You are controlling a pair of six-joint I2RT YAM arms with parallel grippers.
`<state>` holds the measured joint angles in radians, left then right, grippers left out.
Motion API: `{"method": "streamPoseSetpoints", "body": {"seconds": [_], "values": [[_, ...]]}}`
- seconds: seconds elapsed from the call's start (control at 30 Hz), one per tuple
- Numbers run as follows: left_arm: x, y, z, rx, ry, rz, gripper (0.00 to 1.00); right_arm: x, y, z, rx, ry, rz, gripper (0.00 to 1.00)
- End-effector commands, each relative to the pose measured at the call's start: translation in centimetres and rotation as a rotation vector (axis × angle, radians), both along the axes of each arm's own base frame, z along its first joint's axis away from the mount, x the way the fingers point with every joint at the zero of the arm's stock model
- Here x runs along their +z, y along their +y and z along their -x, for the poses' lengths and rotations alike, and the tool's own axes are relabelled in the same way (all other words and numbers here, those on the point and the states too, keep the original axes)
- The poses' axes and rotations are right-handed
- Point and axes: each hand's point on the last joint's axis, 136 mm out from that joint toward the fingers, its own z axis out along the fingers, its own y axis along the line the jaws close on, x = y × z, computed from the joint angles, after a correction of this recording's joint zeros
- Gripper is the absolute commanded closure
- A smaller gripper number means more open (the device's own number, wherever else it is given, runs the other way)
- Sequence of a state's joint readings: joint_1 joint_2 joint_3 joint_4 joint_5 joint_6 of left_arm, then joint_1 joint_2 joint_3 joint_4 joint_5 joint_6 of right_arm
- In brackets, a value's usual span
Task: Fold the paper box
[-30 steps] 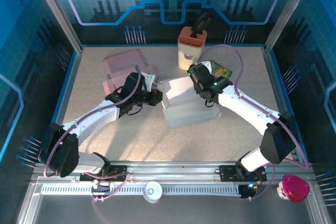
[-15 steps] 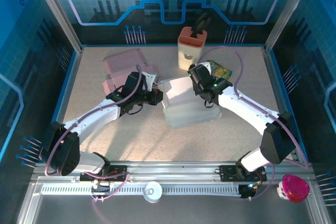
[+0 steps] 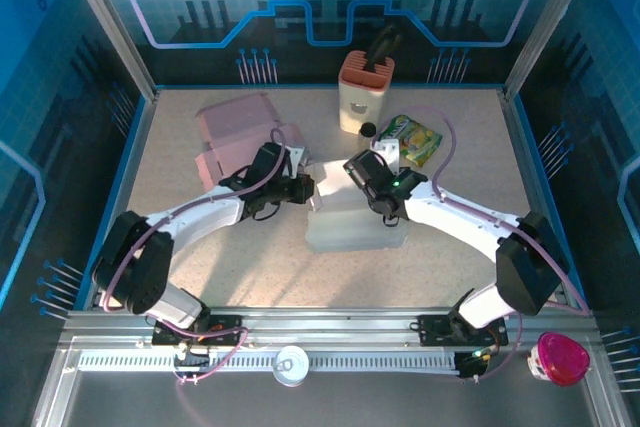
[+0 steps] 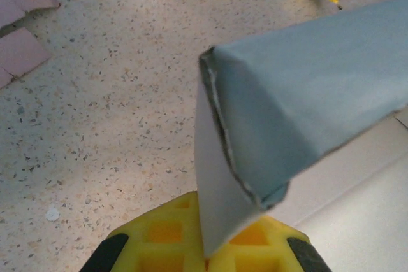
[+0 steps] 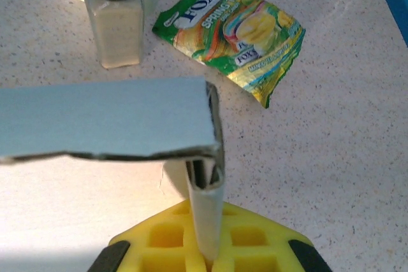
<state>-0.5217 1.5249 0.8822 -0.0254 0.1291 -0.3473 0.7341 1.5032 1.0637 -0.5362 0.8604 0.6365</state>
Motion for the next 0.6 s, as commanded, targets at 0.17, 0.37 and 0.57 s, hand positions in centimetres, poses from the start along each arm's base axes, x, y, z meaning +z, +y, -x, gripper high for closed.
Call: {"method": "streamPoseSetpoints", "body": {"seconds": [0.17,0.37,0.57], "values": [[-4.3,-0.2,-0.9,0.089,-0.022,-0.007,1.0,-2.9,0.8,0.5,-0.006,0.013,-0.009,1.0],[-6.0,-0.8,-1.5,0.095,-0.015,-0.022,0.97,-4.1,1.3,0.4,0.026,0.033,0.002,1.0],[-6.6,-0.7,-1.8,0.116,-0.026,-0.051,0.94,-4.3,1.5,0.4,0.038,0.038,0.0,1.0]]}}
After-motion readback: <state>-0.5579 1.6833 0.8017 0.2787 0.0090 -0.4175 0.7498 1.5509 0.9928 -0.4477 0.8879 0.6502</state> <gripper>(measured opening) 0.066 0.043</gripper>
